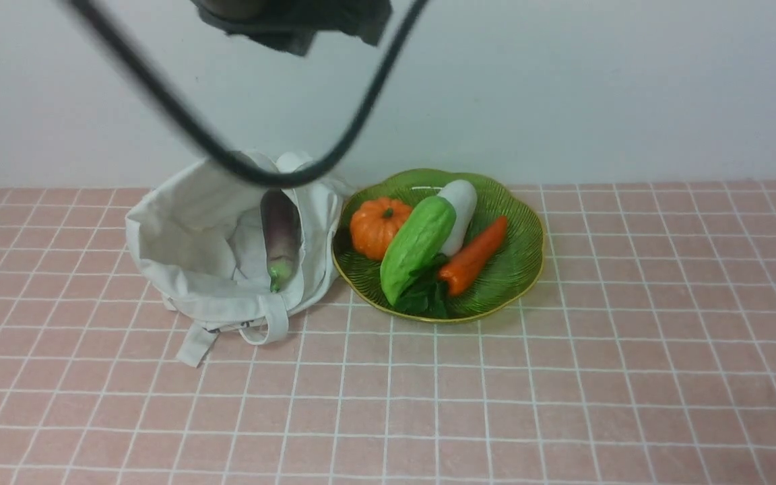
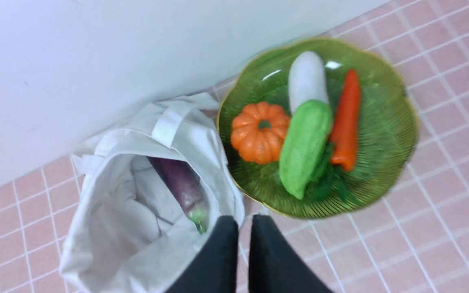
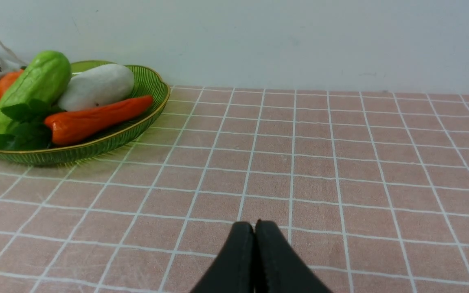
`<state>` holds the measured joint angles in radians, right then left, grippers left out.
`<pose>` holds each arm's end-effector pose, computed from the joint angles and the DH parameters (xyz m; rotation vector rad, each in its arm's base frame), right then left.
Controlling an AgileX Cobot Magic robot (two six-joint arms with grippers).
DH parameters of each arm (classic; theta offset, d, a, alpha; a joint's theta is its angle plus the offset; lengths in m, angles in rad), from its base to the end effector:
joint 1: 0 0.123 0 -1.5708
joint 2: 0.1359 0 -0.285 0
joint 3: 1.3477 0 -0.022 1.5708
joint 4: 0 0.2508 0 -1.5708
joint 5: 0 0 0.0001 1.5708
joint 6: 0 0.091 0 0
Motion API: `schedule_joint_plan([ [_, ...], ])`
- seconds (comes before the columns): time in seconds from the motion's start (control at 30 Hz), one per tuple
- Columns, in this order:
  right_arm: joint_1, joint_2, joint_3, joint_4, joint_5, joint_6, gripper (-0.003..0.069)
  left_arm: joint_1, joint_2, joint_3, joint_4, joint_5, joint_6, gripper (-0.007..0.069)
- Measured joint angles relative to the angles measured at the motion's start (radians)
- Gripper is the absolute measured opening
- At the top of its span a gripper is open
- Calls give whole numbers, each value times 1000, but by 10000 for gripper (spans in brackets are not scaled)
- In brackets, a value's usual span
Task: Take vegetables from bag on pink coffee tablecloth place on plate.
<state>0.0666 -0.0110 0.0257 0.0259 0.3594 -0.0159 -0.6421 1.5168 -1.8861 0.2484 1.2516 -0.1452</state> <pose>0.0528 0.0044 0.1728 -0.0604 1.8570 0.0605 0.2540 -0.1634 0.4747 0.5521 2.2641 -0.0756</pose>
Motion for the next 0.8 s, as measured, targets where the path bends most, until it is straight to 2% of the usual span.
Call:
schedule_joint_plan([
  [0.13,0,0,0,0,0,0,-16,0,-159,145,-63,3,18,-5],
  [0.27,0,0,0,0,0,0,-16,0,-381,429,-132,-1,22,-5],
  [0.3,0,0,0,0,0,0,-16,0,-456,554,-159,-59,21,-5],
  [0.33,0,0,0,0,0,0,-16,0,-467,572,-163,-59,21,-5],
  [0.5,0,0,0,0,0,-1,-16,0,-675,1064,-301,-584,5,-5],
  [0.53,0,0,0,0,0,-1,-16,0,-699,1177,-326,-737,4,-5],
  [0.57,0,0,0,0,0,-1,-16,0,-702,1206,-331,-758,4,-5],
  [0.67,0,0,0,0,0,-1,-16,0,-725,1396,-366,-1055,3,-5],
  [0.7,0,0,0,0,0,-1,-16,0,-724,1414,-368,-1068,3,-5],
  [0.77,0,0,0,0,0,-1,-16,0,-726,1511,-376,-1201,1,-5],
  [0.8,0,0,0,0,0,-1,-16,0,-726,1523,-376,-1201,1,-5],
])
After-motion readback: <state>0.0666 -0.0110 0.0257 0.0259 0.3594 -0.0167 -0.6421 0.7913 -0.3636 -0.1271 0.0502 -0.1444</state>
